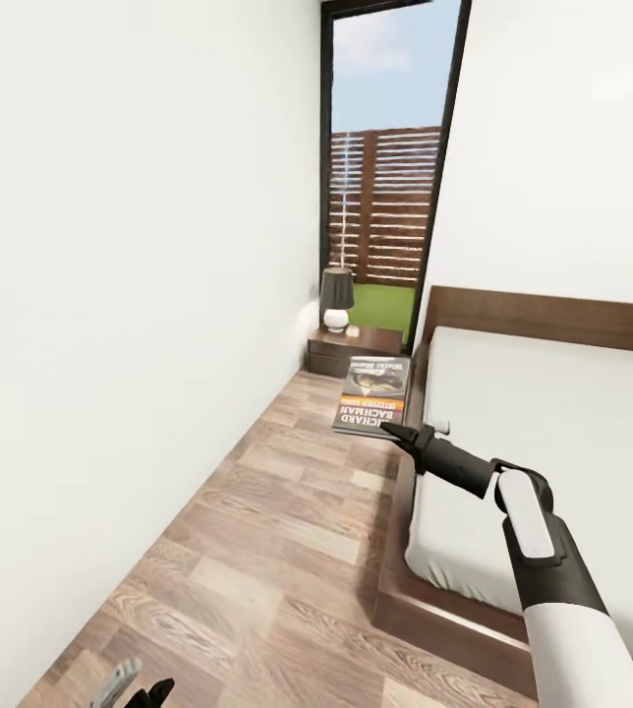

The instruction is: In the bedroom, move the book from the bed onto either nightstand, and place the two sandals side by side next to the bed.

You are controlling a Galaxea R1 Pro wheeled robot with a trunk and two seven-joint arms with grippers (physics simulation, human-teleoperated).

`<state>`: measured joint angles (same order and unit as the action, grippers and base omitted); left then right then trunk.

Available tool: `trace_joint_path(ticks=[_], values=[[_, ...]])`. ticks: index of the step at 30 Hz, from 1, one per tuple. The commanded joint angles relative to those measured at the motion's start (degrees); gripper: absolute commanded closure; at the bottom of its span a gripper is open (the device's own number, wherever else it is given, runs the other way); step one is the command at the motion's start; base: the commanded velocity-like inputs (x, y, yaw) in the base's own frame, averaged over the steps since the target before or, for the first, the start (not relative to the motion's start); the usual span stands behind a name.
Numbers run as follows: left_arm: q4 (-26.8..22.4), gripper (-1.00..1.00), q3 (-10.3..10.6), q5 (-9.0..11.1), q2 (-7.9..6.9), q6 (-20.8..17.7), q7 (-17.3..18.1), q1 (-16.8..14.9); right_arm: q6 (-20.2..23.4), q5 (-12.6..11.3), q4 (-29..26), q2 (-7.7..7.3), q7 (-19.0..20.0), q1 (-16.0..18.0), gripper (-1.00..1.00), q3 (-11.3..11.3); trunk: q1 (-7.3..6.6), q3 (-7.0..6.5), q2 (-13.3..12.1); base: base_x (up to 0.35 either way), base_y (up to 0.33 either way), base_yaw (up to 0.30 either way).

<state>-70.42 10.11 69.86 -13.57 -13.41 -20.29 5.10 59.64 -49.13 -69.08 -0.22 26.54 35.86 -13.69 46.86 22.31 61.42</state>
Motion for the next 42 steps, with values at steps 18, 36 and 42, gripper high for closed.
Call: trace_joint_path(ticks=[18, 36, 42], values=[[2.87, -1.0, 0.09, -0.24, -0.02, -0.03, -0.13, -0.57, 0.27, -0.09, 0.52, 0.13, 0.61, 0.12, 1.0, -0.37, 0.03, 0.05, 0.04, 0.218, 0.274, -0.265], [3.18, -1.0, 0.09, -0.34, 0.04, -0.03, -0.1, -0.7, 0.21, 0.03, 0.57, 0.25, 0.48, 0.1, 1.0, -0.37, 0.03, 0.05, 0.04, 0.21, 0.278, -0.265], [3.19, -1.0, 0.09, -0.34, 0.04, -0.03, -0.1, -0.71, 0.18, 0.13, 0.6, 0.4, 0.42, 0.15, 1.0, -0.37, 0.03, 0.05, 0.04, 0.199, 0.285, -0.265]])
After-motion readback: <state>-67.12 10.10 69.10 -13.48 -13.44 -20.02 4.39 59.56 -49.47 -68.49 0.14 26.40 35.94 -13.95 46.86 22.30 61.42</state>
